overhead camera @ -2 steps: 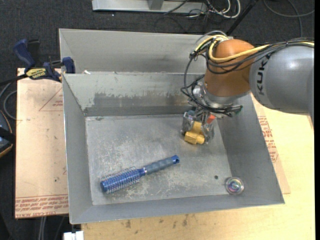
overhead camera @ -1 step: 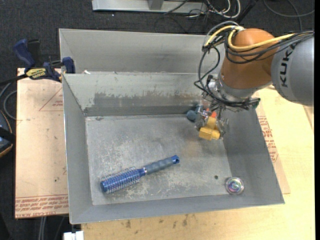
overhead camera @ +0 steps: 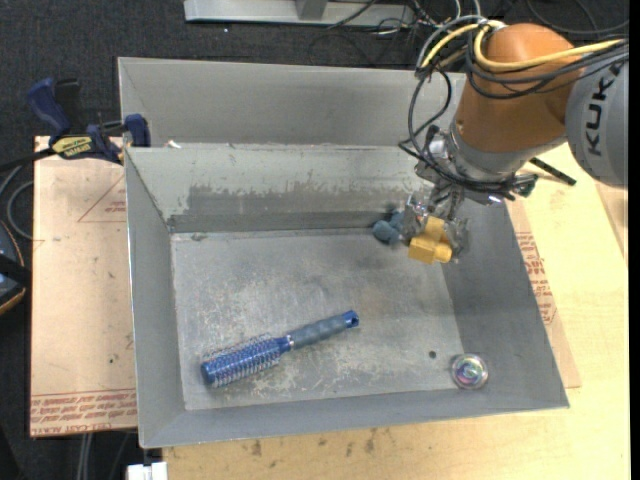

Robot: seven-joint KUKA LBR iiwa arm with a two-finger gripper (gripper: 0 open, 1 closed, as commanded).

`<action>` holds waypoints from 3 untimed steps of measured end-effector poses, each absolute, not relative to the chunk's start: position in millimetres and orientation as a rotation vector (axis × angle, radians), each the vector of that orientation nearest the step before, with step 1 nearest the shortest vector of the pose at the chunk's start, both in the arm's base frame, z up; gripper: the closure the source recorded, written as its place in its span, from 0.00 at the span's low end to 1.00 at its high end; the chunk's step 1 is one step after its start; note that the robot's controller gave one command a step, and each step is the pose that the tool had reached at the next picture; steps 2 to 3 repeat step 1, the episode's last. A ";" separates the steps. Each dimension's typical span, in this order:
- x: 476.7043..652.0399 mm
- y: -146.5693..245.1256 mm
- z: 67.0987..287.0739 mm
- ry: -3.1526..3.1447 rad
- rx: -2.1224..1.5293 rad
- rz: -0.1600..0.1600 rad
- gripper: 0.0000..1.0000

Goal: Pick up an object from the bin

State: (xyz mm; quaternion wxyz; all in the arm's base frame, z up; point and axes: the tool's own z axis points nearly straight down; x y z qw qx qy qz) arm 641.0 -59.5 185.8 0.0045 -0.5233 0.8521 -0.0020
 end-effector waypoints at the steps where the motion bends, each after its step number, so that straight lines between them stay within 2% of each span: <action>1: 636.8 -43.7 212.2 2.631 -1.705 -0.003 1.00; 3: 636.8 -43.7 212.2 2.631 -1.705 -0.003 1.00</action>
Offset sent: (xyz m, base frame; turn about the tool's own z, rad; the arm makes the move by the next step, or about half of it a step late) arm -0.0054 0.0144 0.0249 -0.0516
